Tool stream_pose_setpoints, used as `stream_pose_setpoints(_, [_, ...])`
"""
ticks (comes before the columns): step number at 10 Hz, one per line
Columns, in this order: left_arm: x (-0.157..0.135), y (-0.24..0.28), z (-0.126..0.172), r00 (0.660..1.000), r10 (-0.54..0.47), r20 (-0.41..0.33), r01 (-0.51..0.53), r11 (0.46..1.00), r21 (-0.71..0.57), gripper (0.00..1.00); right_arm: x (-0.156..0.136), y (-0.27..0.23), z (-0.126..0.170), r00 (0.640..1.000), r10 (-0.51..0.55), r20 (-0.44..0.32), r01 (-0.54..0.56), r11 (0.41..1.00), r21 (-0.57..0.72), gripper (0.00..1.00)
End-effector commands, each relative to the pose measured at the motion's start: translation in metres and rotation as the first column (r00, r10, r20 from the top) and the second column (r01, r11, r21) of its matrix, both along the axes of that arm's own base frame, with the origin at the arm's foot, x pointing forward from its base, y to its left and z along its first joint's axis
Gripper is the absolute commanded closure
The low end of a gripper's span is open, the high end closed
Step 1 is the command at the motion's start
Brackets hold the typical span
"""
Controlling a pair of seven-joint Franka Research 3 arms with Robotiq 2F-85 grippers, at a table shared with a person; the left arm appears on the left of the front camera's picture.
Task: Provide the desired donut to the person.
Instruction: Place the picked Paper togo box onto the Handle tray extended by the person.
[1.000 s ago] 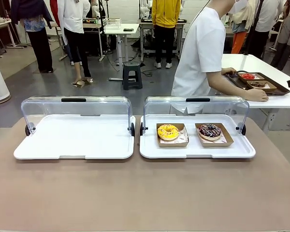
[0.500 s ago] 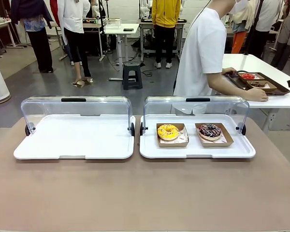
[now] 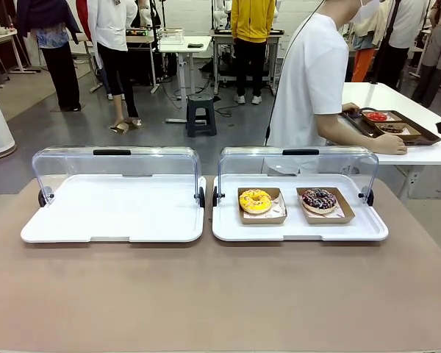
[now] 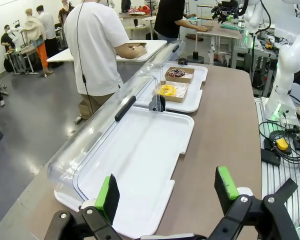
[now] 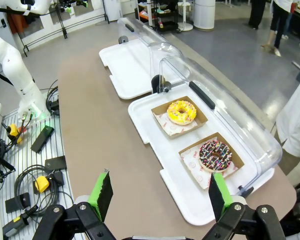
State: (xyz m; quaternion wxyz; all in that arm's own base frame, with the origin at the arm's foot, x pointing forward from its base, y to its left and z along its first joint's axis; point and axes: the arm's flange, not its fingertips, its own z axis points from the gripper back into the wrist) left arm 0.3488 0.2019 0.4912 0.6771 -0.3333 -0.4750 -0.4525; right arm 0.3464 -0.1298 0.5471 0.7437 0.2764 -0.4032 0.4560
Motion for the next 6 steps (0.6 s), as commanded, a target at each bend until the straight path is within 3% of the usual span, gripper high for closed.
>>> stream_pose_setpoints(1, [-0.0019,0.0001,-0.0008,1.000,-0.001,0.004,0.001,1.000,-0.007,0.00,0.0021,0.0017,-0.0009,1.000,0.007,0.017,-0.007,1.000,0.020,0.00])
stream_pose_setpoints(6, [-0.0019,0.0001,-0.0008,1.000,-0.001,0.004,0.001,1.000,-0.007,0.00,0.0021,0.0017,-0.0009,1.000,0.007,0.017,-0.007,1.000,0.020,0.00])
